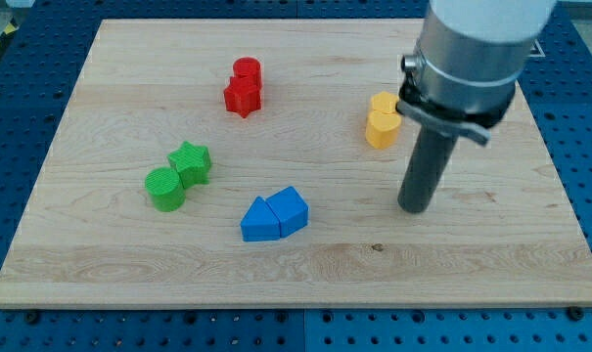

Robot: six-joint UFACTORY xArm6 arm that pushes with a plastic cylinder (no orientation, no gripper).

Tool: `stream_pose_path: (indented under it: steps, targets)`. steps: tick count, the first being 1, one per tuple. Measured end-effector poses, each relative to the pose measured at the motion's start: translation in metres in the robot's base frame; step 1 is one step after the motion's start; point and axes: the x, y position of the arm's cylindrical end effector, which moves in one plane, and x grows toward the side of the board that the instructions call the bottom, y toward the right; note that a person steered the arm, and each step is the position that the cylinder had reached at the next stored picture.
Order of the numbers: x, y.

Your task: Nudge the blue triangle along with blue cube a bit right

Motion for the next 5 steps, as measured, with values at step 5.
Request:
stream_pose_path:
  steps: [5]
  targets:
    - [0.053,-0.204]
